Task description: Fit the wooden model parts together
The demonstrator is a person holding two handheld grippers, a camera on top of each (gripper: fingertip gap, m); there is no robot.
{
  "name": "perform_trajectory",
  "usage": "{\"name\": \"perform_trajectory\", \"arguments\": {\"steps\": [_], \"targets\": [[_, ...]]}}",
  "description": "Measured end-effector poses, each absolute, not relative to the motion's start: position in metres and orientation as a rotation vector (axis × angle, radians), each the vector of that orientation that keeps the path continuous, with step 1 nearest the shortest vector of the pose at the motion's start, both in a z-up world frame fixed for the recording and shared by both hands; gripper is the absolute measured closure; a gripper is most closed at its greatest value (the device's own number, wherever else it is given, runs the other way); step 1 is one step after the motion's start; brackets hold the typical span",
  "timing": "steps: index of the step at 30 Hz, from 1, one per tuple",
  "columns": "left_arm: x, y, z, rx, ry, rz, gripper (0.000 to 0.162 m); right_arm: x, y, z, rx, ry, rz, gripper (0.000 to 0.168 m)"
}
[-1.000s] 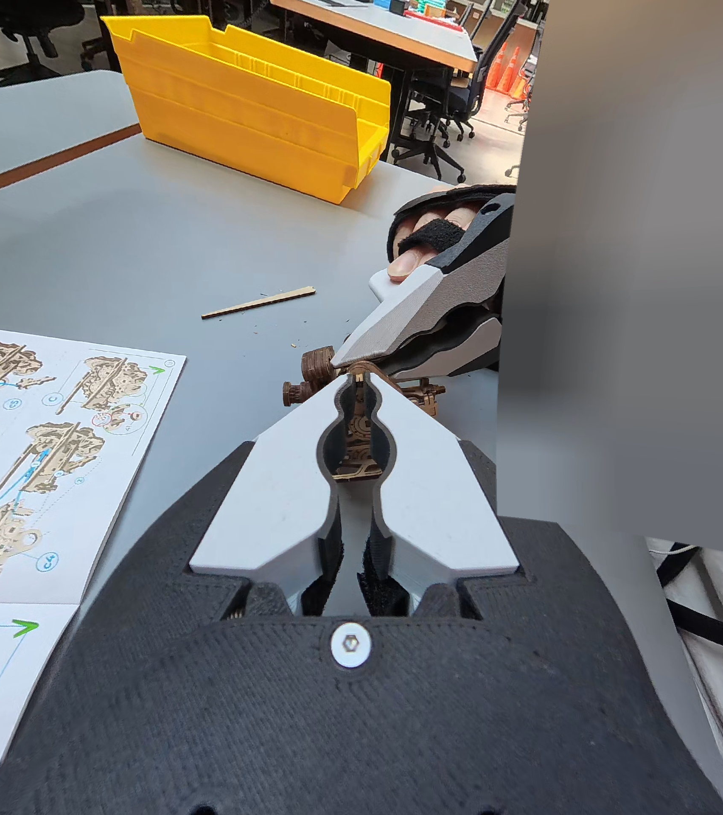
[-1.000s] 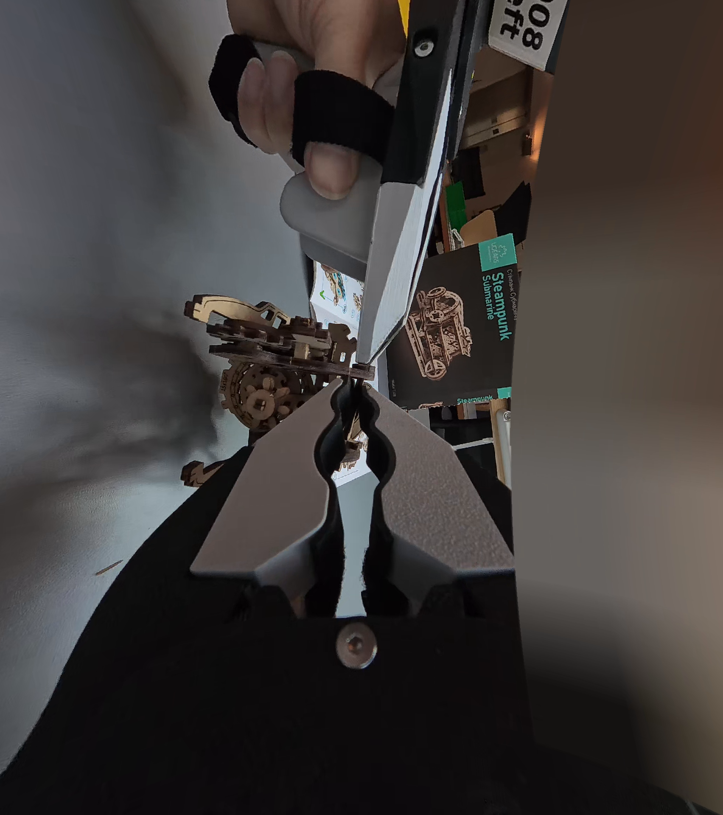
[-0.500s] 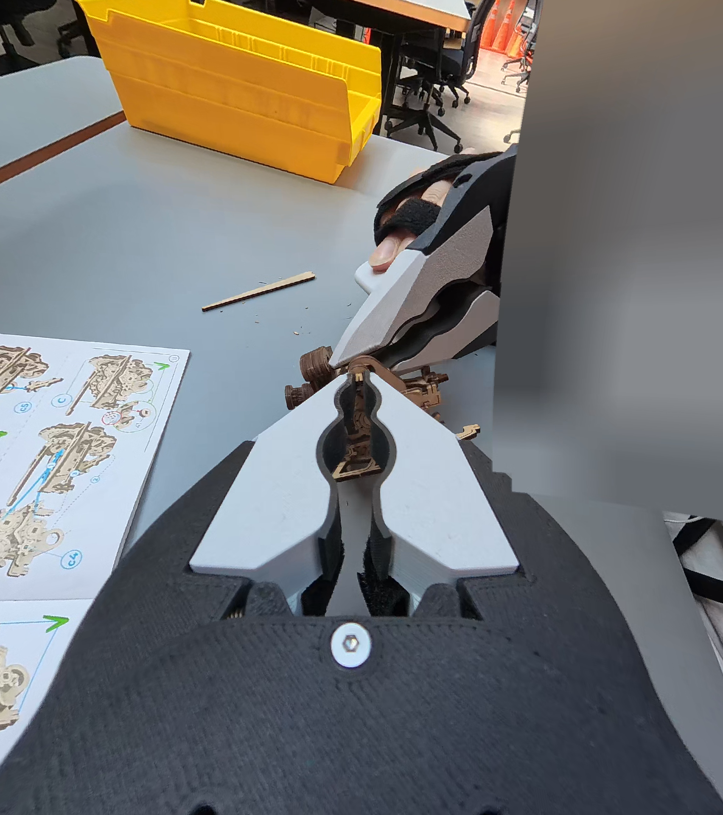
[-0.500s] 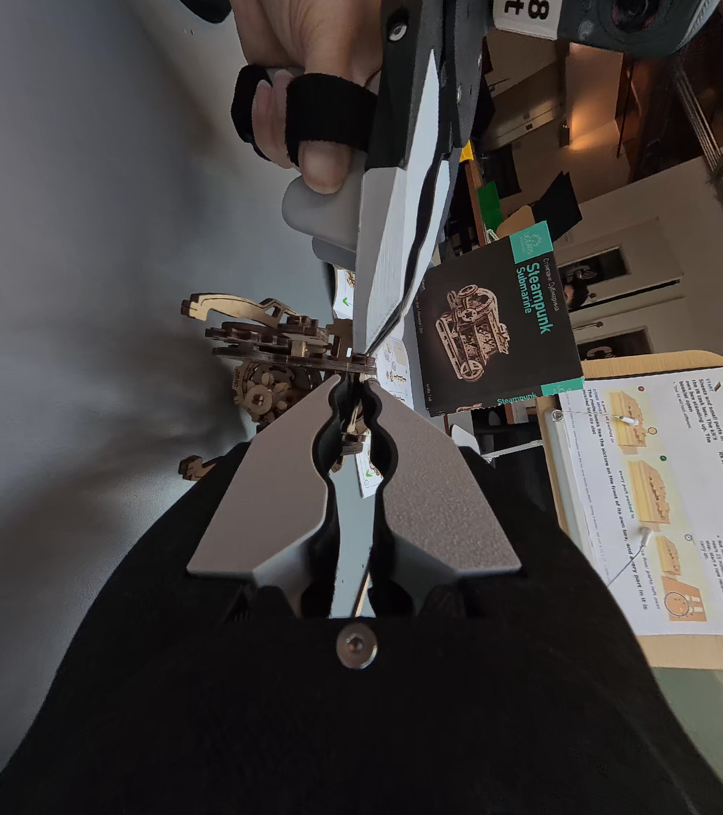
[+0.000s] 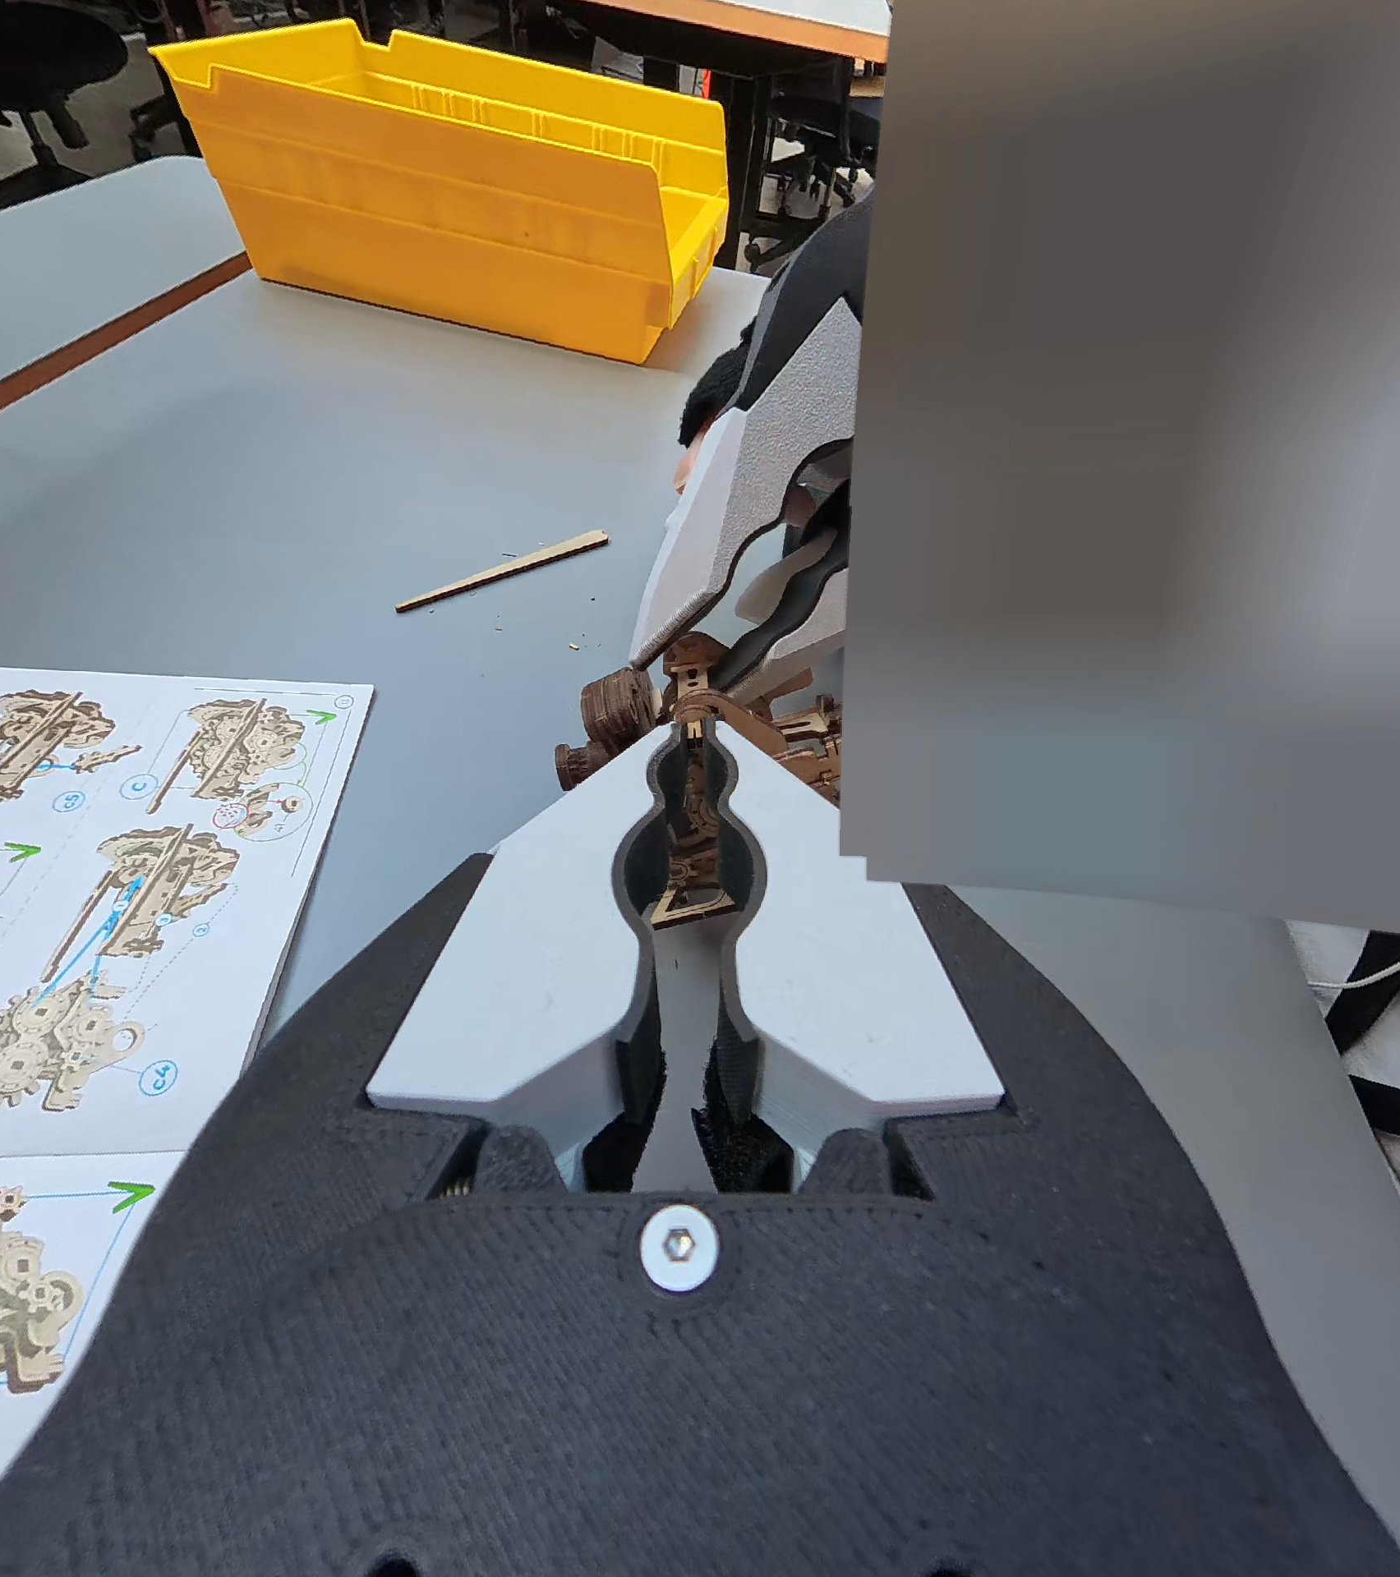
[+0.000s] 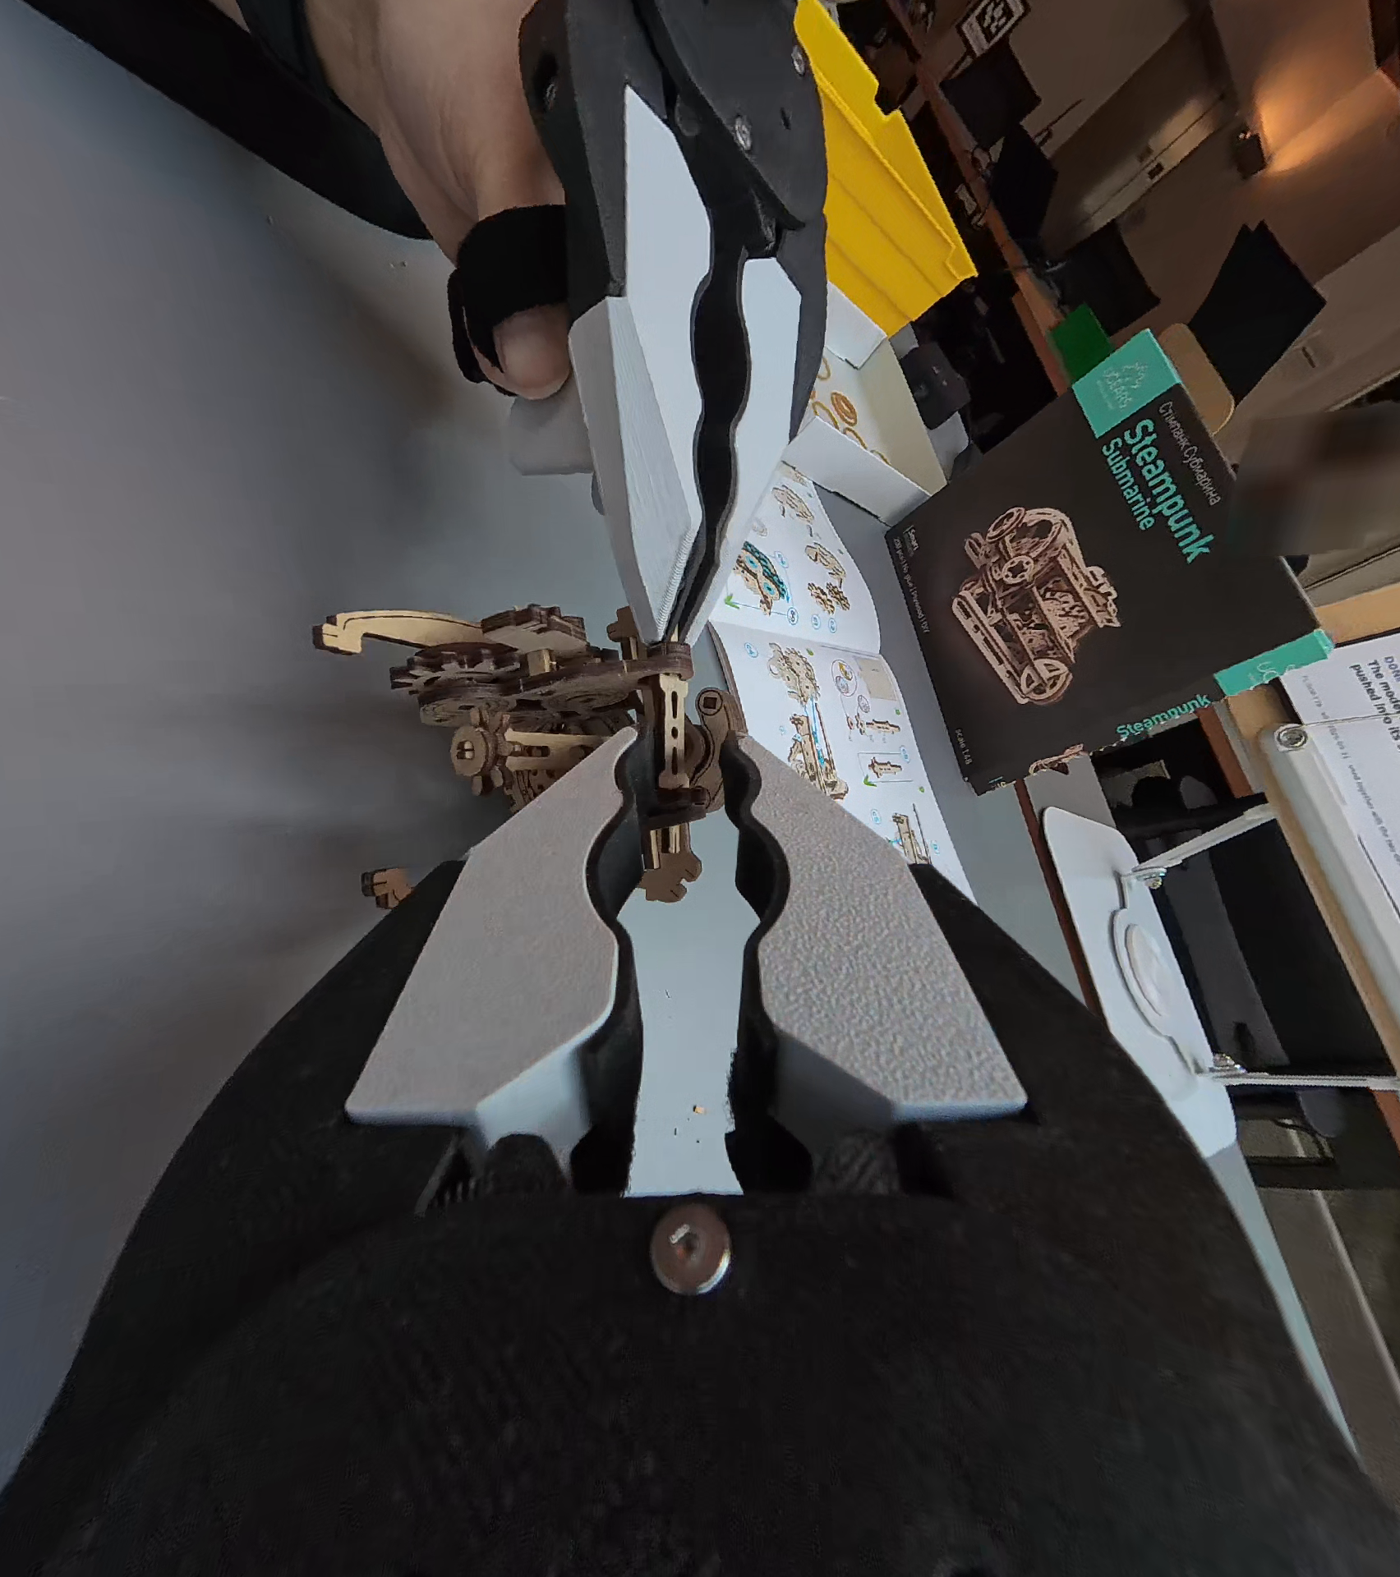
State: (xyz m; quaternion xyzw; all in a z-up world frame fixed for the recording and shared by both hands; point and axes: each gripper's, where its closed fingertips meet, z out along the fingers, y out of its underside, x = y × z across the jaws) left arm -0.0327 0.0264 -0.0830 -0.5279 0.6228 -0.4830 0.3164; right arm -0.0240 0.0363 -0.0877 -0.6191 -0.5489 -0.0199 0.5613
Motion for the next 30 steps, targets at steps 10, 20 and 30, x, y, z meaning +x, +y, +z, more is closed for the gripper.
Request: {"name": "perform_trajectory", "arguments": {"steps": [10,20,30], "targets": [[-0.036,0.039,-0.081,-1.353,1.6,-1.2,0.162,-0.01,0.041,-0.082,-1.512,-1.187,0.163,0.152],[-0.036,0.047,-0.082,-1.287,1.599,-1.02,0.162,0.003,0.051,-0.079,-1.752,-0.884,0.541,0.155],[-0.034,0.051,-0.083,-1.27,1.582,-0.867,0.161,-0.006,0.049,-0.096,-1.962,-0.737,0.71,0.15]]}}
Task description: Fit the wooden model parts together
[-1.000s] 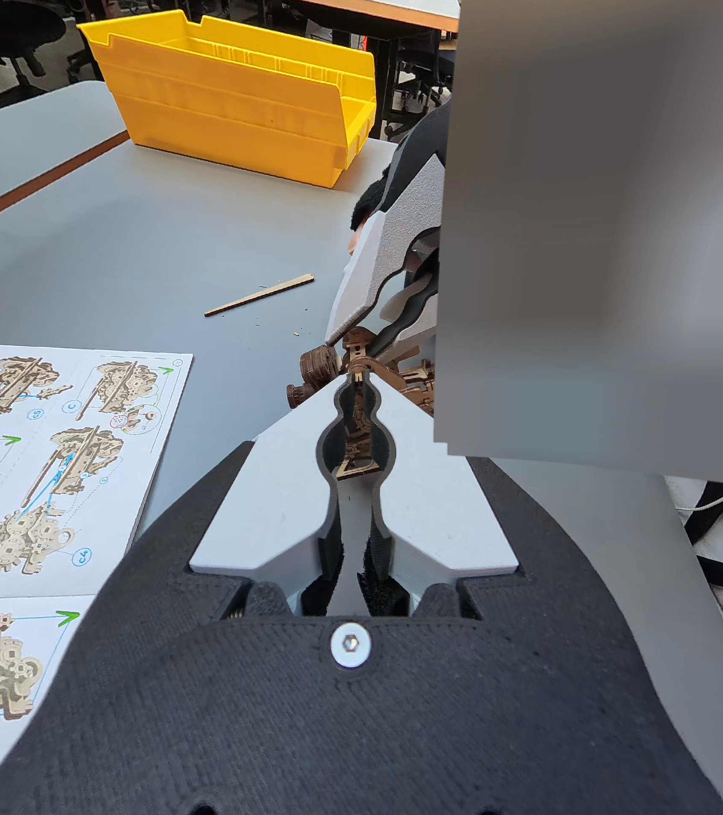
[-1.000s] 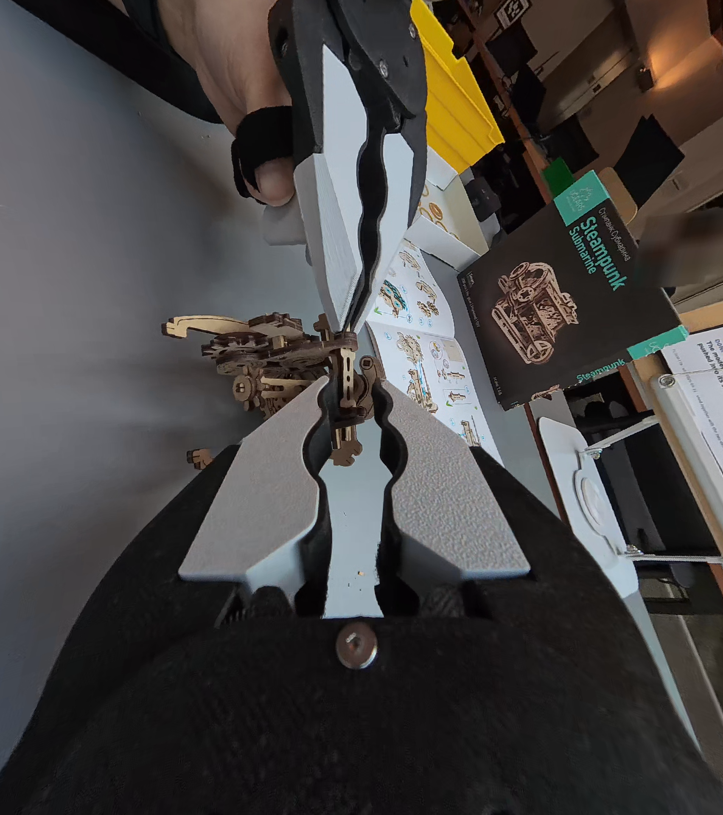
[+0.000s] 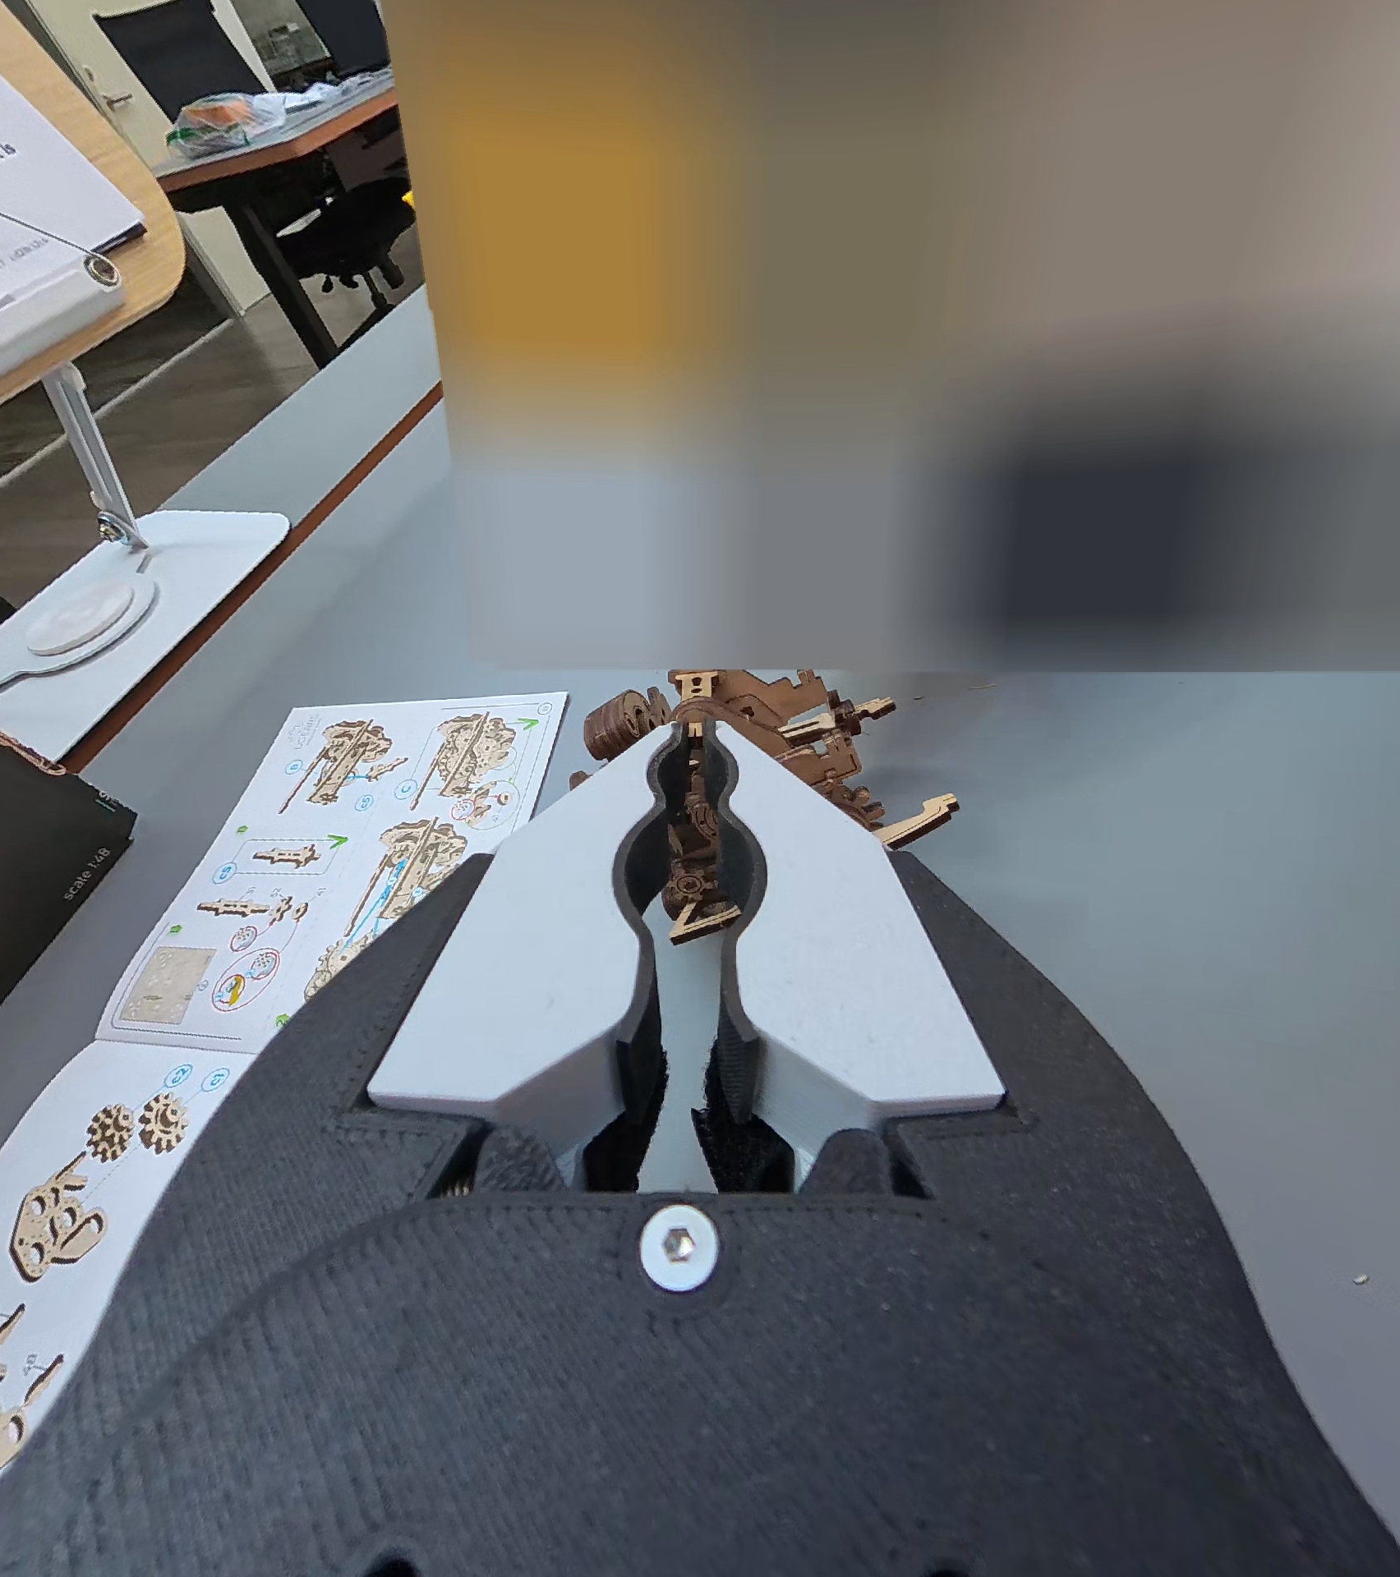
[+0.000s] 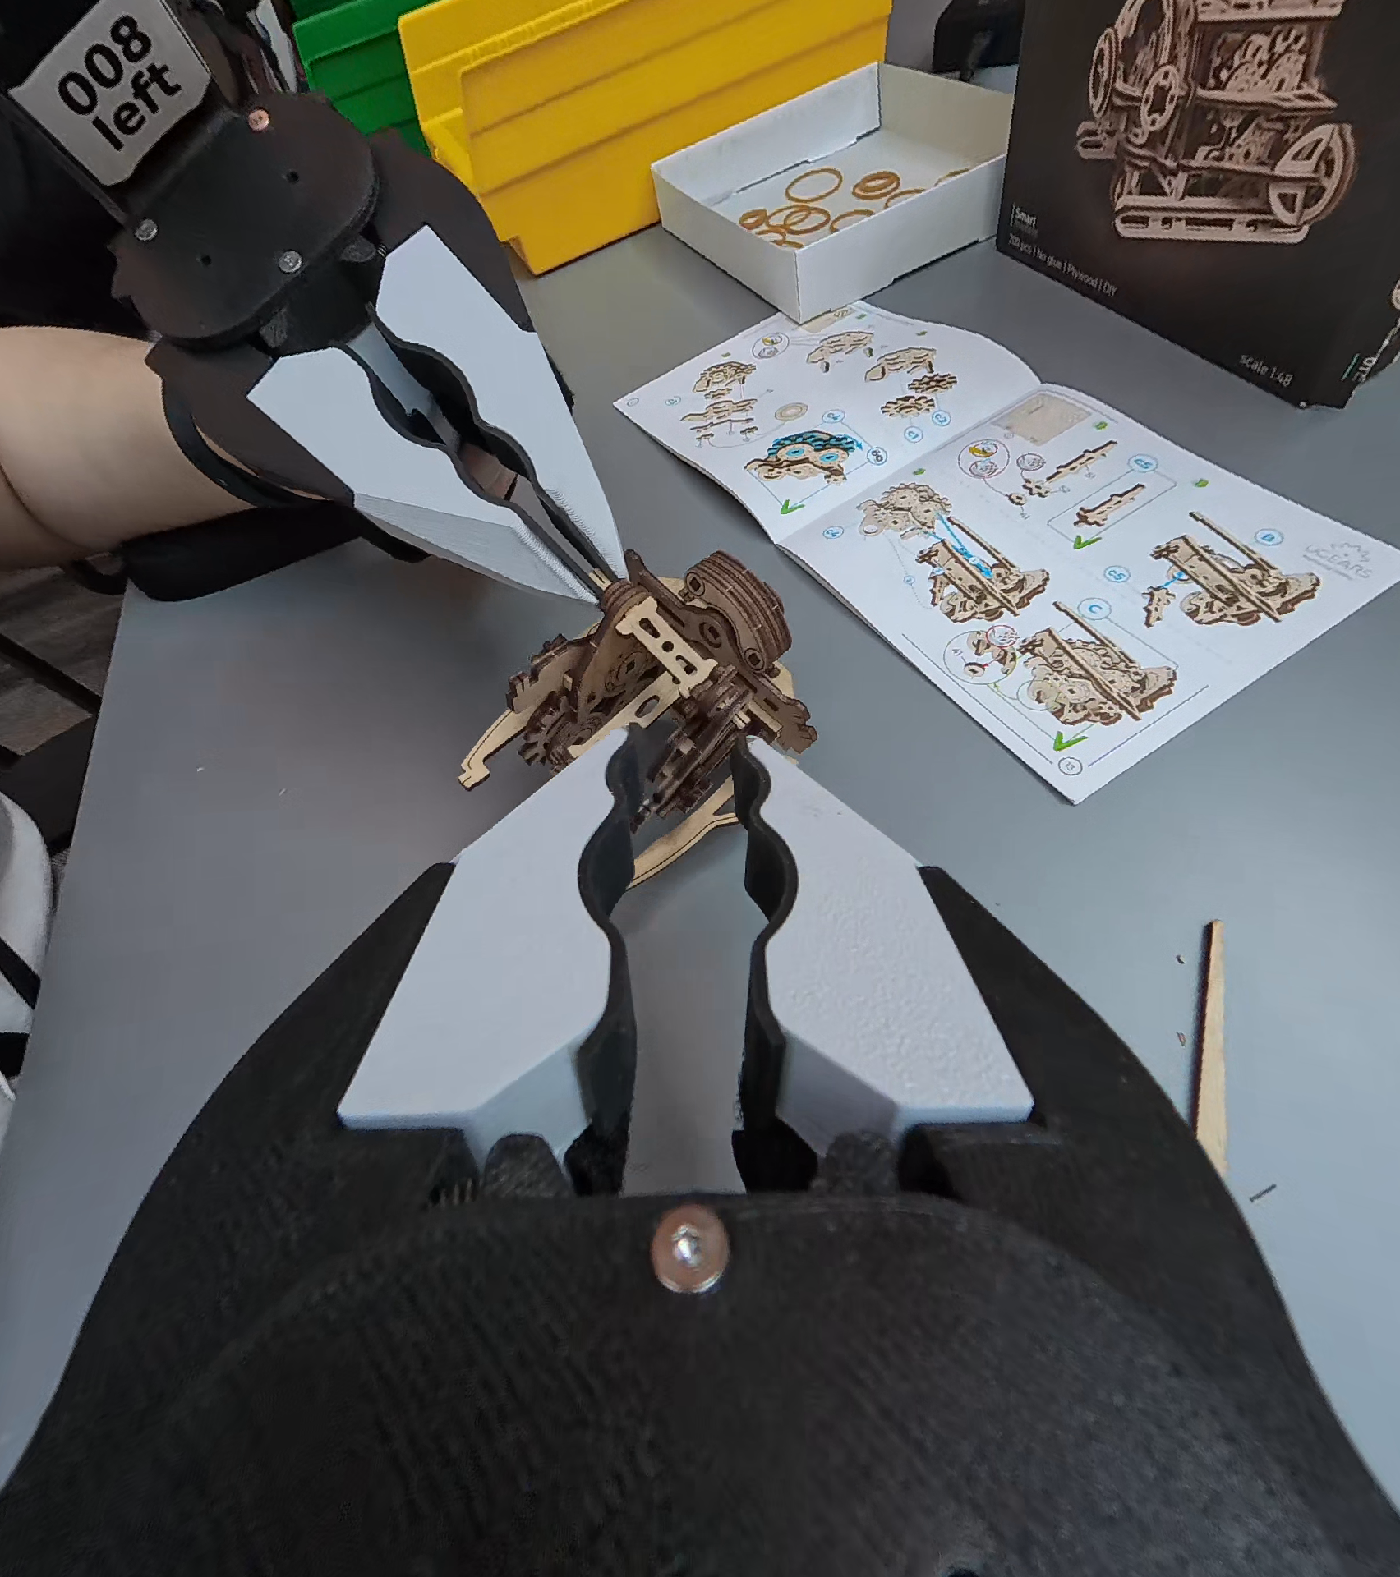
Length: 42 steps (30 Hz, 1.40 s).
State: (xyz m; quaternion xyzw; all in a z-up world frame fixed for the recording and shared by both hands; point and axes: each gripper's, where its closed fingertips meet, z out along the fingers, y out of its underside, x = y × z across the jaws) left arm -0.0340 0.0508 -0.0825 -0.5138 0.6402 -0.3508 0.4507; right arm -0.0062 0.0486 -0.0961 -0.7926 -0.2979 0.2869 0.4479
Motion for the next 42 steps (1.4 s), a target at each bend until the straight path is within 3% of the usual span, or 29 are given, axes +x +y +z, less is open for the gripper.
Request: {"name": "perform_trajectory", "arguments": {"steps": [6,13,42], "targets": [[-0.033,0.047,-0.085,-1.242,1.609,-0.806,0.161,-0.008,0.051,-0.105,-1.98,-0.738,0.669,0.153],[-0.033,0.046,-0.088,-1.242,1.623,-0.819,0.161,-0.007,0.049,-0.111,-2.003,-0.759,0.66,0.167],[-0.029,0.05,-0.089,-1.268,1.58,-0.638,0.161,-0.007,0.051,-0.104,-1.899,-0.881,0.46,0.162]]}}
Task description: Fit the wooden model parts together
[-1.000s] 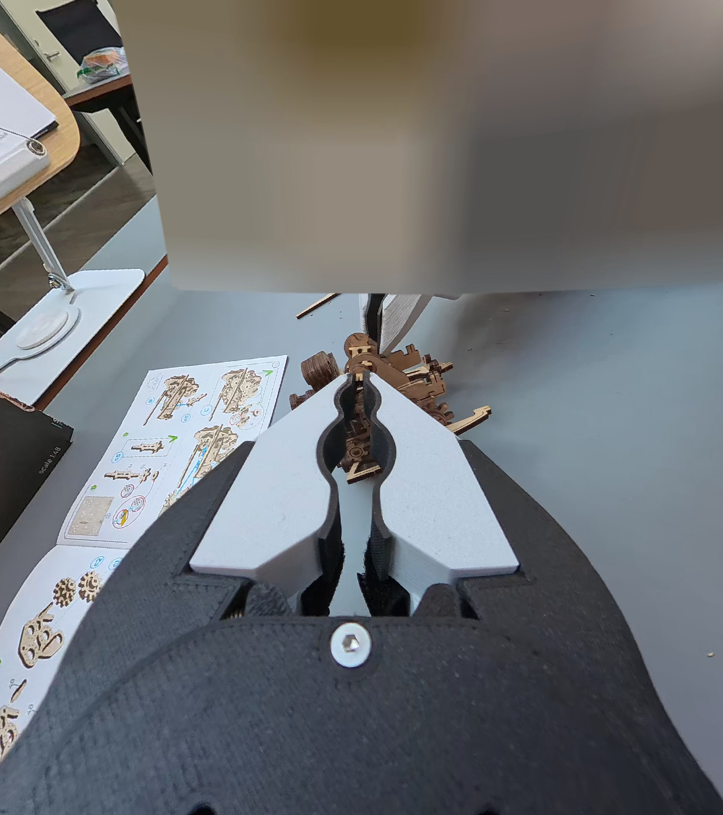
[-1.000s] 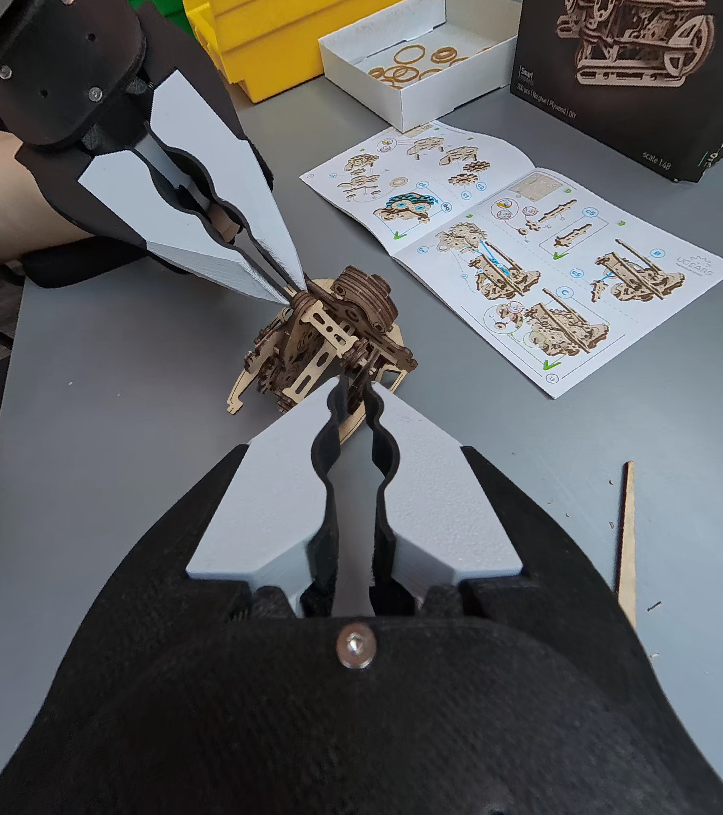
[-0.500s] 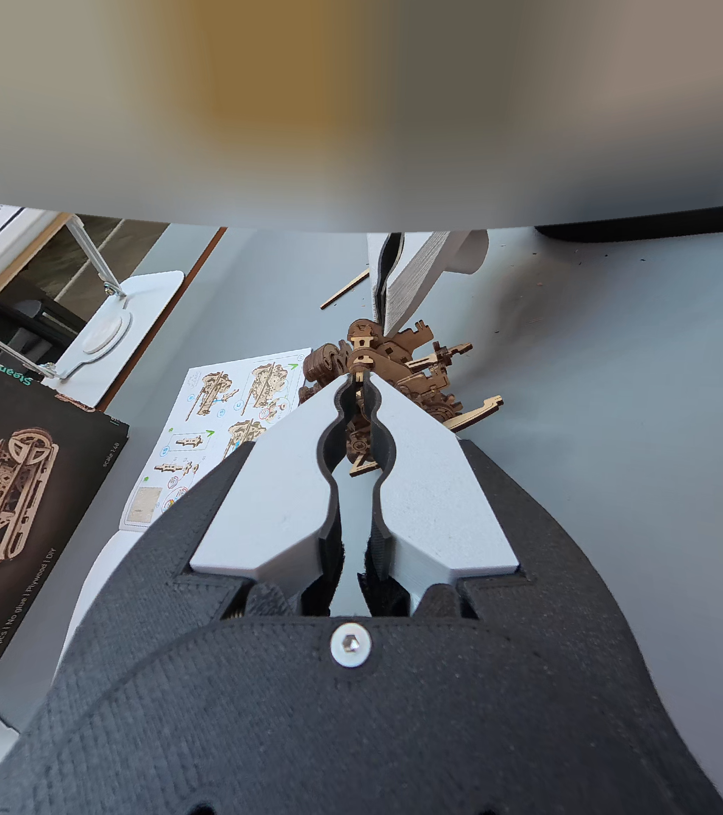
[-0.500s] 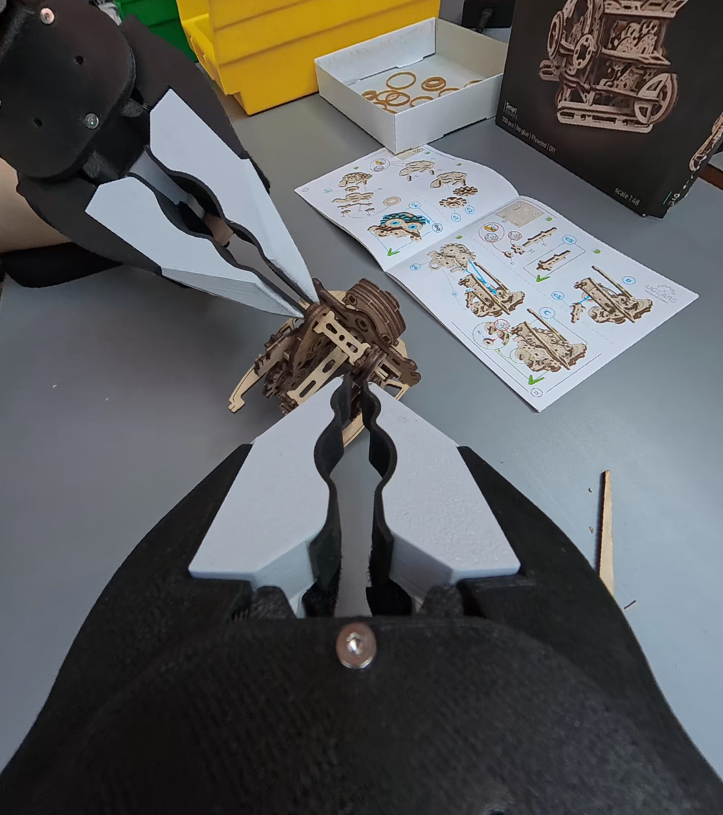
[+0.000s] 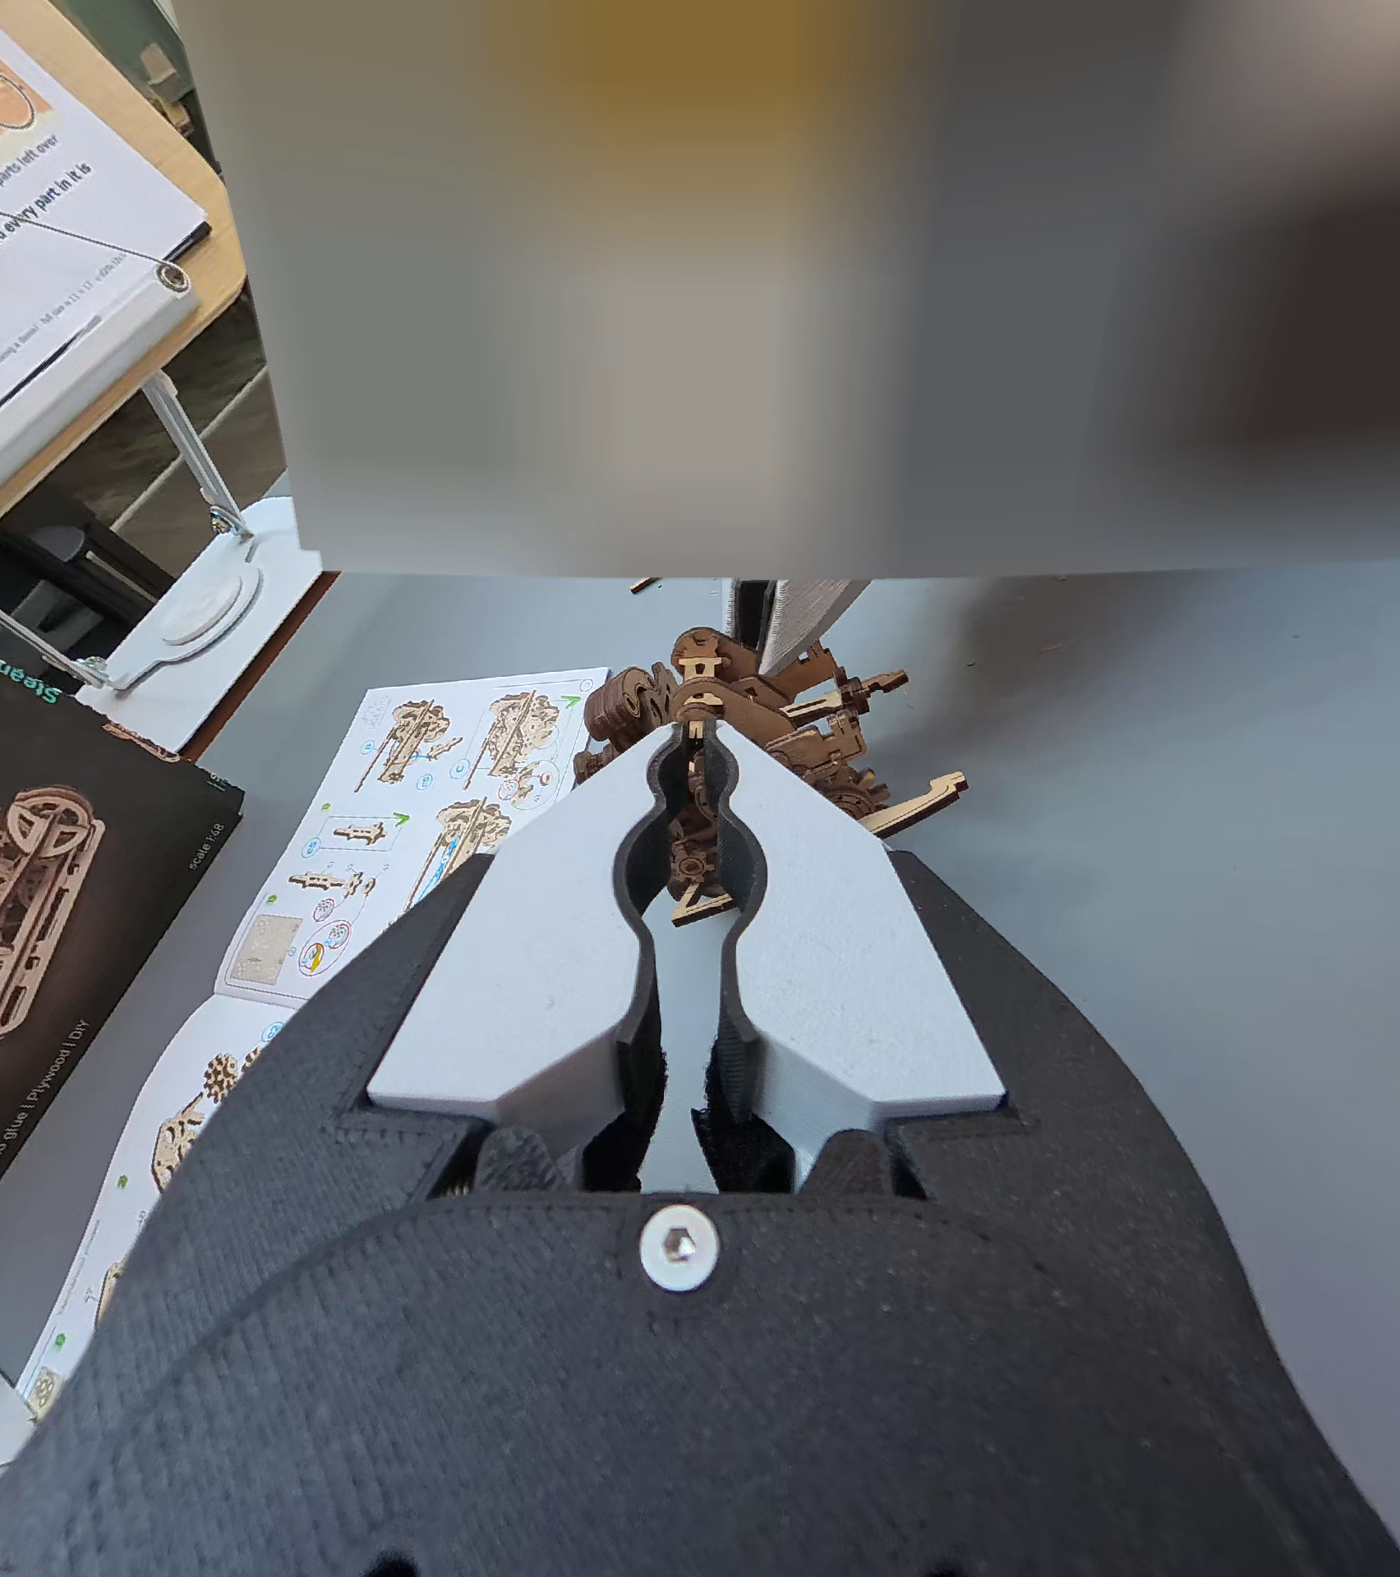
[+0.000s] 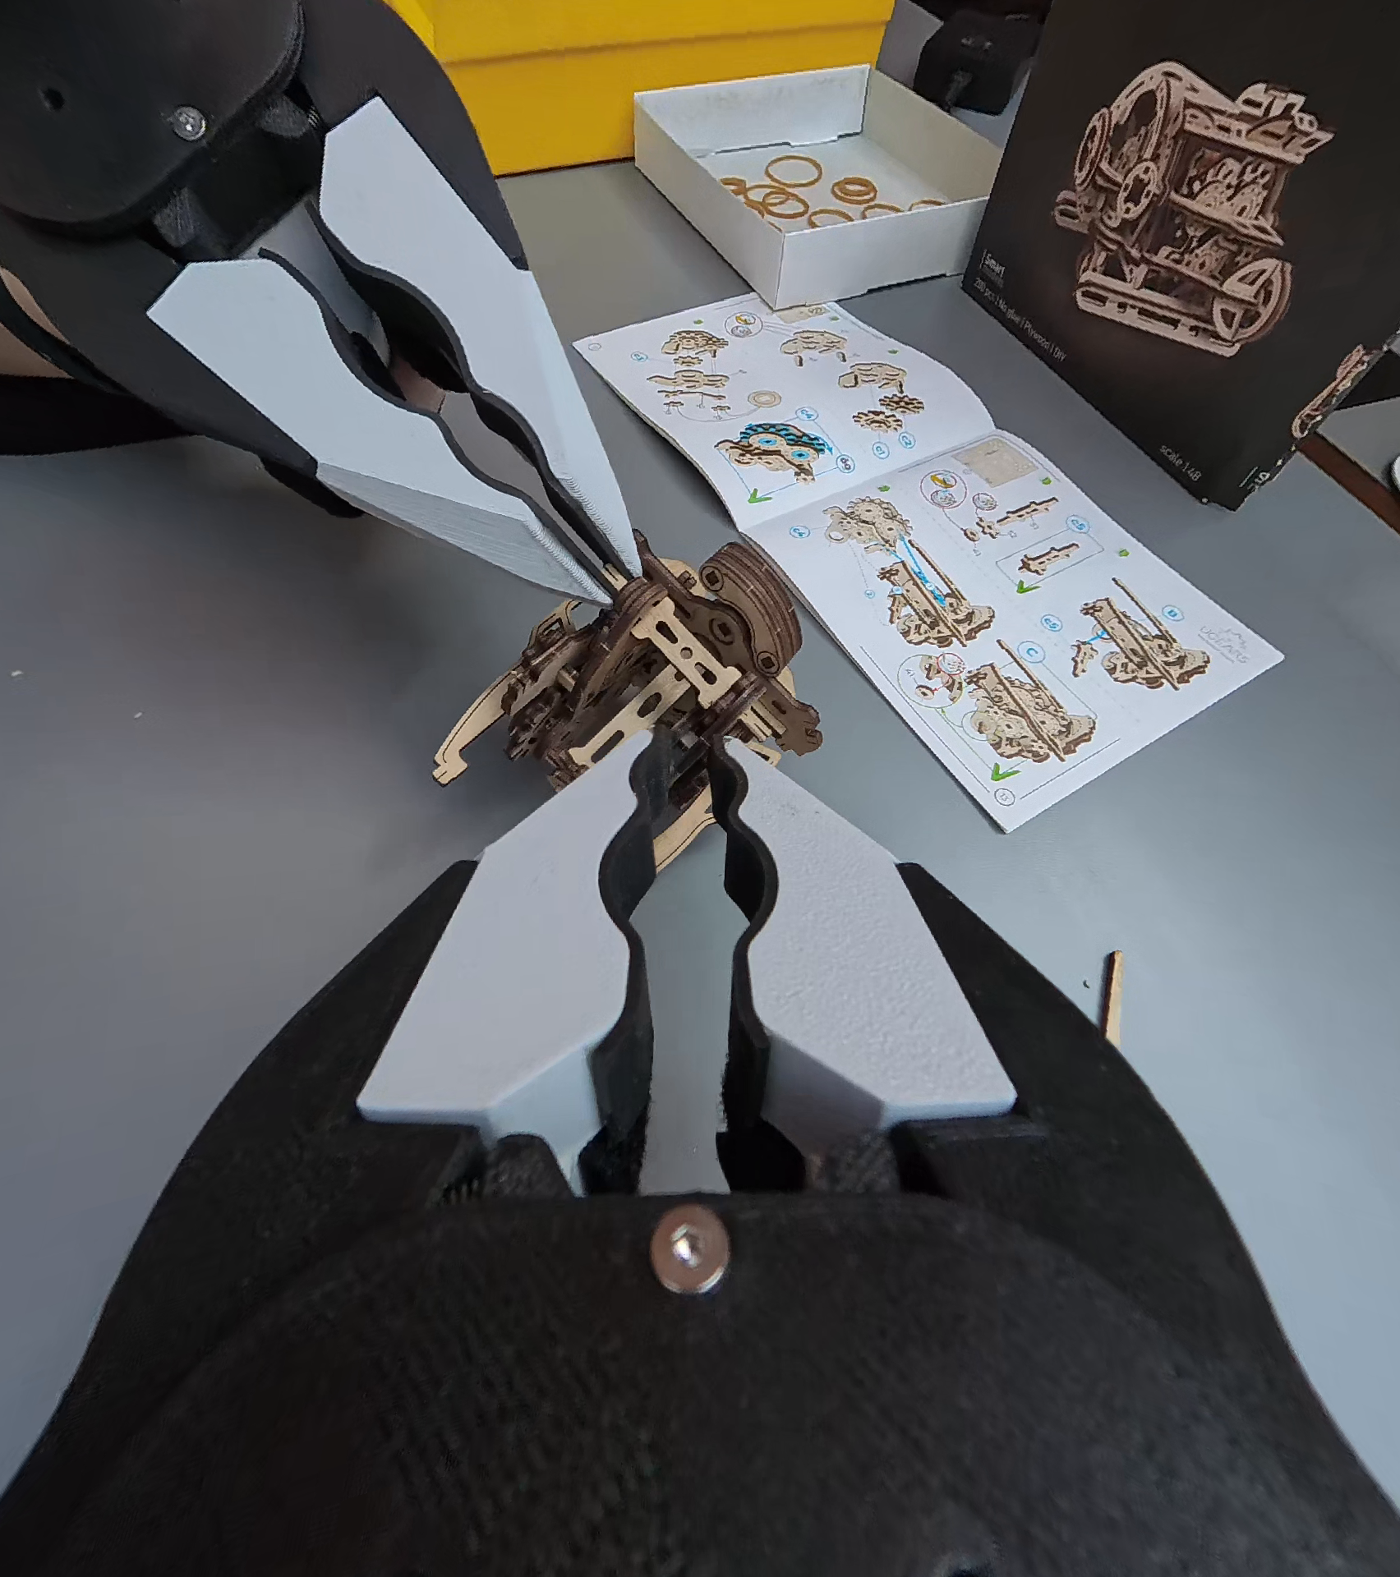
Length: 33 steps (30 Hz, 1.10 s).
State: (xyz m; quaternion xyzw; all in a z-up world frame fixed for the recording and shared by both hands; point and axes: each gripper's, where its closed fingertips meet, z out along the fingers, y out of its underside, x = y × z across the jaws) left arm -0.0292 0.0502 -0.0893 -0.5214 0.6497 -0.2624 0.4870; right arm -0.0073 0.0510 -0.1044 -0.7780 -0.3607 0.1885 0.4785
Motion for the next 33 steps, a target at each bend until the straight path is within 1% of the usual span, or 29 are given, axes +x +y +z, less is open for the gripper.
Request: {"name": "perform_trajectory", "arguments": {"steps": [8,14,20,24,28,33], "targets": [[-0.03,0.055,-0.089,-1.283,1.552,-0.618,0.161,-0.003,0.055,-0.107,-1.936,-0.834,0.456,0.15],[-0.029,0.057,-0.089,-1.289,1.529,-0.568,0.161,-0.005,0.057,-0.094,-1.952,-0.685,0.553,0.134],[-0.026,0.053,-0.091,-1.275,1.539,-0.512,0.161,-0.005,0.057,-0.085,-1.964,-0.583,0.584,0.131],[-0.024,0.053,-0.091,-1.27,1.537,-0.484,0.161,-0.006,0.059,-0.09,-2.002,-0.54,0.6,0.124],[-0.023,0.051,-0.092,-1.268,1.539,-0.472,0.161,-0.009,0.058,-0.096,-2.035,-0.554,0.576,0.125],[-0.022,0.051,-0.092,-1.265,1.533,-0.453,0.161,-0.008,0.058,-0.096,-2.026,-0.615,0.456,0.133]]}}
